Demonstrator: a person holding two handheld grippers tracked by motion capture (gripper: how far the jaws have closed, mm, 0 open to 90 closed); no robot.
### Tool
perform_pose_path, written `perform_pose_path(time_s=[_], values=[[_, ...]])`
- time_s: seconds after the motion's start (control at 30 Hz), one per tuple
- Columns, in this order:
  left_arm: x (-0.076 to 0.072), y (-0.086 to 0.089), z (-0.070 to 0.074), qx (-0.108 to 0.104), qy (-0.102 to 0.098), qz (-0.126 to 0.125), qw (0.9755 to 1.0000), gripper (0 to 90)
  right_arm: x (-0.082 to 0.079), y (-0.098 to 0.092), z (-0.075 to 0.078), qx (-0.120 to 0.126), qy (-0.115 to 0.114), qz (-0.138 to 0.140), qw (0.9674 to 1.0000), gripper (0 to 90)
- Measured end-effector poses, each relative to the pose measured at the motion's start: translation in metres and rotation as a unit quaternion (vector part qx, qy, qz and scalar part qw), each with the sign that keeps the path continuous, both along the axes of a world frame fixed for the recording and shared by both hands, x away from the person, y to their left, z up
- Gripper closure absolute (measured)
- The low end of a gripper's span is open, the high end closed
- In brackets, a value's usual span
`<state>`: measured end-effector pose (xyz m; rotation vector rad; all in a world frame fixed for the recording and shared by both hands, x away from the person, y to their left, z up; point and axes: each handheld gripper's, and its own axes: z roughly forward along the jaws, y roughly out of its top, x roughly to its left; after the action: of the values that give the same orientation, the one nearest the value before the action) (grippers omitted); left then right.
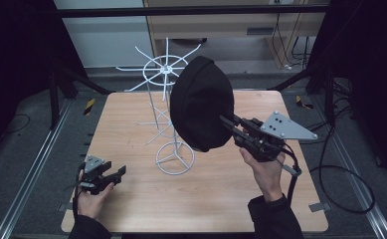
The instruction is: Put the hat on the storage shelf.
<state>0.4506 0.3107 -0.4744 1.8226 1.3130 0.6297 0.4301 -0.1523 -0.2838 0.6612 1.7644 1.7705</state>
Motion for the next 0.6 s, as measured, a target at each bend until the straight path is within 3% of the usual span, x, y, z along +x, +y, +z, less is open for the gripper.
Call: perform_pose_path(time_s=[0.2,0.37,0.6], values=[[0.000,0.000,0.000,-0.001,0.001,0.000,1.0000,36.0,0.002,0.002,-0.003,-0.002,0.004,-0.003,1.0000,72.9],[0.000,0.000,0.000,-0.001,0.000,0.001,1.0000,35.9,-0.001,-0.005,-0.005,-0.002,0.003,-0.018,0.9998,57.5],[0.000,0.000,0.000,0.001,0.001,0.000,1.0000,35.7,-0.009,-0.026,-0.021,0.000,0.008,-0.036,0.9993,38.5]])
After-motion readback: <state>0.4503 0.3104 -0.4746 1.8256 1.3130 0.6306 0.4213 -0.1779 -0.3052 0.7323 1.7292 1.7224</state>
